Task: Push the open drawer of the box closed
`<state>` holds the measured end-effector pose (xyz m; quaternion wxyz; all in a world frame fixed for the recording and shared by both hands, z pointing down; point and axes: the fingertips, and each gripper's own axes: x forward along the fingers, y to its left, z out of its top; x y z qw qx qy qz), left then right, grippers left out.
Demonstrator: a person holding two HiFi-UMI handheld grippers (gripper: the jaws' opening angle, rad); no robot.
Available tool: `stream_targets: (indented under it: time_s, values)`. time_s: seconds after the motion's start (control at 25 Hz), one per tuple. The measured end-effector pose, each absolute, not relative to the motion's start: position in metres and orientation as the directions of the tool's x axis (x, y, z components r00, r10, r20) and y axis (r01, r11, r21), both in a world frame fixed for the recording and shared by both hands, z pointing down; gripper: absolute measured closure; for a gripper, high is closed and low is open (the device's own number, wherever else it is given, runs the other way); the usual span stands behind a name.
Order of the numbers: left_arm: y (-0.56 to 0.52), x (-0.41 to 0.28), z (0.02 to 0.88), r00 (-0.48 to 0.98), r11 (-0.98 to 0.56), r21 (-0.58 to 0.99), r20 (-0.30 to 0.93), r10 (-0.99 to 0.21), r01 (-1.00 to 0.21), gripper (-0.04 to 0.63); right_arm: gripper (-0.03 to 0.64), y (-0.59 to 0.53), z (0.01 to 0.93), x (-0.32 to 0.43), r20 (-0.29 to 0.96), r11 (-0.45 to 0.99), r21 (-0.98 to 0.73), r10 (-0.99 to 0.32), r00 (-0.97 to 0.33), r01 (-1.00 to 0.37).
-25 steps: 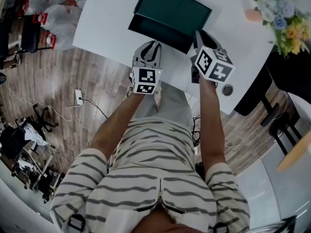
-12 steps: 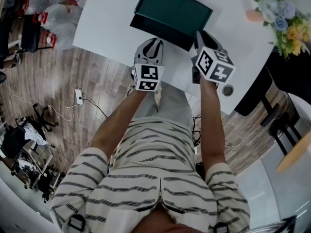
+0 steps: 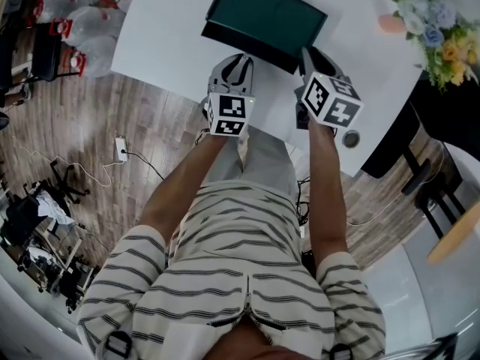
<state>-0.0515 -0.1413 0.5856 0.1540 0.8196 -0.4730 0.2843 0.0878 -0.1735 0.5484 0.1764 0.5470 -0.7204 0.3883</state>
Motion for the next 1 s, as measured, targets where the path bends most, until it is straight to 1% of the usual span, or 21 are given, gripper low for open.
stream_targets:
  time_s: [1.0]
  values:
    - [-0.160,-0.044,0.585,0.396,-0.507,-0.012,0.608,-0.688,-0.862,0.528,0.535,-0.173,0.550,0.087,0.677,0.098,-0.384,-0.646,-0.352,-0.918]
